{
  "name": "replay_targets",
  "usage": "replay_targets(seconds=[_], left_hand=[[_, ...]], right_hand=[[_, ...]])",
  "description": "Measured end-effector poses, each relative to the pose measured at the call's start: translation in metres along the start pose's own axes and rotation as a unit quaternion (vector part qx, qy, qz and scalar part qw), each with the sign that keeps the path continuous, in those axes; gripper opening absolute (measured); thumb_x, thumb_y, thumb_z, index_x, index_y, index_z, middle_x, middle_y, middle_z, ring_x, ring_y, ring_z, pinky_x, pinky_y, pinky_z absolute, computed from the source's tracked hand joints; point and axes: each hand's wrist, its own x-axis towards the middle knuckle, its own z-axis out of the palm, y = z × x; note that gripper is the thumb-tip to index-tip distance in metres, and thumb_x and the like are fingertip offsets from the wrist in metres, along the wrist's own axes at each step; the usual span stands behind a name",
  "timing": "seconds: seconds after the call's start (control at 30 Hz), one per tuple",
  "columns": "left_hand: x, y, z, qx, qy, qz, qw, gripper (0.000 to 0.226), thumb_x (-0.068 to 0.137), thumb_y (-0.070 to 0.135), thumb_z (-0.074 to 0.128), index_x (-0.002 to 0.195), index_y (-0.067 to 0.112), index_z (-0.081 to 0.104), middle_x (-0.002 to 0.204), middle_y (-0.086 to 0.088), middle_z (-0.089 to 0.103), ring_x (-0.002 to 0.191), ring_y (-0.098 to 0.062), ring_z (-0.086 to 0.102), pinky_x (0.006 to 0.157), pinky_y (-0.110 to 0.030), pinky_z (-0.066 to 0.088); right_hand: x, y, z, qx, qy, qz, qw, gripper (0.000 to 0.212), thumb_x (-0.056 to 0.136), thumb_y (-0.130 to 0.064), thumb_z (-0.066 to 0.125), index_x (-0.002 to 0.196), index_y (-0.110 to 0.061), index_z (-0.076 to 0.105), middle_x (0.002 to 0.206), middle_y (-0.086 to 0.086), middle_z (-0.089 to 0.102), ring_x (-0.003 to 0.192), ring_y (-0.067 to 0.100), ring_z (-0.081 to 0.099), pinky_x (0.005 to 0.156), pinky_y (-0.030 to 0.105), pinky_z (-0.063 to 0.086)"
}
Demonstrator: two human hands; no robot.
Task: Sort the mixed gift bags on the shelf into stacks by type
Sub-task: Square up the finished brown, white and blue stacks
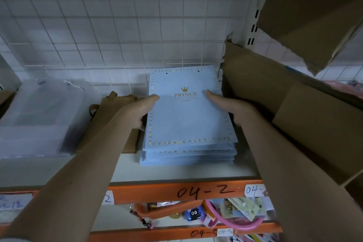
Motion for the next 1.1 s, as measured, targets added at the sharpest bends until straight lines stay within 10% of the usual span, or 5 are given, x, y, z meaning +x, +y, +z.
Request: replay_targets(seconds=[0.27,0.43,0.57,0.83,1.1], left_hand=[[-0.001,0.004,-0.006,0.122,-0.035,0.040,0.991,0.053,0.088,0.064,0.037,0.125,0.027,0.049,0.126,0.001,0.055,0.115,-0.020,0.055,0.100,-0.042,0.045],[0.011,0.001,-0.010,0.099,-0.027,0.044,0.994,0.053,0.081,0.069,0.046,0.114,0.029,0.056,0.120,0.001,0.061,0.106,-0.019,0.059,0.098,-0.044,0.045],[0.016,0.001,-0.011,0.096,-0.054,0.045,0.993,0.054,0.078,0.070,0.050,0.113,0.030,0.058,0.122,0.001,0.060,0.110,-0.019,0.058,0.101,-0.044,0.043],[0.011,0.001,-0.011,0.067,-0.049,0.039,0.996,0.064,0.074,0.064,0.061,0.122,0.022,0.057,0.129,-0.002,0.056,0.113,-0.022,0.057,0.102,-0.044,0.042],[-0.008,-0.003,-0.025,0.049,-0.063,0.083,0.993,0.088,0.065,0.070,0.063,0.136,0.021,0.046,0.141,0.001,0.047,0.129,-0.018,0.045,0.110,-0.042,0.034]], right_hand=[[0.008,-0.001,-0.006,-0.132,-0.049,0.061,0.988,0.121,0.038,-0.084,0.056,0.143,-0.029,0.033,0.153,0.000,0.025,0.138,0.026,0.026,0.109,0.043,0.025],[0.016,-0.009,-0.005,-0.130,-0.035,0.055,0.989,0.084,0.073,-0.069,0.053,0.141,-0.023,0.035,0.153,0.003,0.025,0.140,0.026,0.022,0.110,0.042,0.020],[0.014,-0.008,-0.002,-0.119,-0.028,0.051,0.991,0.104,0.044,-0.079,0.064,0.133,-0.027,0.048,0.144,-0.001,0.040,0.132,0.024,0.037,0.103,0.040,0.027],[0.005,-0.001,0.007,-0.049,-0.010,0.036,0.998,0.074,0.071,-0.065,0.060,0.133,-0.026,0.047,0.145,-0.001,0.039,0.136,0.022,0.032,0.113,0.041,0.018],[-0.003,-0.001,0.004,-0.021,0.034,0.014,0.999,0.145,0.016,-0.085,0.068,0.140,-0.015,0.039,0.146,0.003,0.040,0.134,0.023,0.036,0.113,0.043,0.025]])
